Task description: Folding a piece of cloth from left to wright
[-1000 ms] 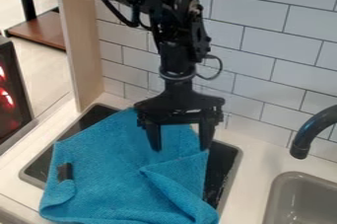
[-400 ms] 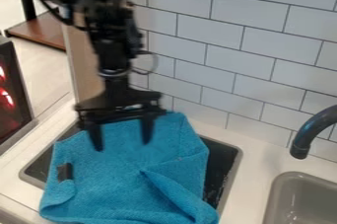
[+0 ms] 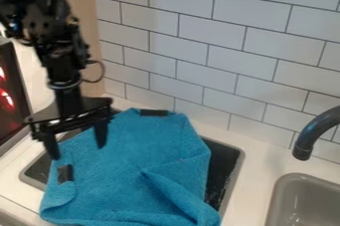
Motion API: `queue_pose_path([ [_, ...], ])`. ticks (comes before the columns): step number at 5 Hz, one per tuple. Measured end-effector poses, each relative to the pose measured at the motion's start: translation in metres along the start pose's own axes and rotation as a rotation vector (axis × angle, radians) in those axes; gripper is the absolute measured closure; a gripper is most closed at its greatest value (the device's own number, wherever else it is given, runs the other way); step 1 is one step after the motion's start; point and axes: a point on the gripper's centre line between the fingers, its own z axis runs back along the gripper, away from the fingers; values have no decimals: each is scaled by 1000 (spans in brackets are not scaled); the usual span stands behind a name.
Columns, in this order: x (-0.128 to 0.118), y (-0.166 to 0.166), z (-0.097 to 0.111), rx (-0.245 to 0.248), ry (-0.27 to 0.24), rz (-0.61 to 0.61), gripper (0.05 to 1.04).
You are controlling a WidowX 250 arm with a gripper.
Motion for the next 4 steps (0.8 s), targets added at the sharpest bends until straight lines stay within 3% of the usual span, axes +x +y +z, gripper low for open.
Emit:
queue_pose_path([
  [2, 27, 21, -21, 48, -14, 107, 83],
  [3, 31, 17, -34, 32, -13, 111, 83],
  [4, 34, 8, -40, -21, -7, 84, 83],
])
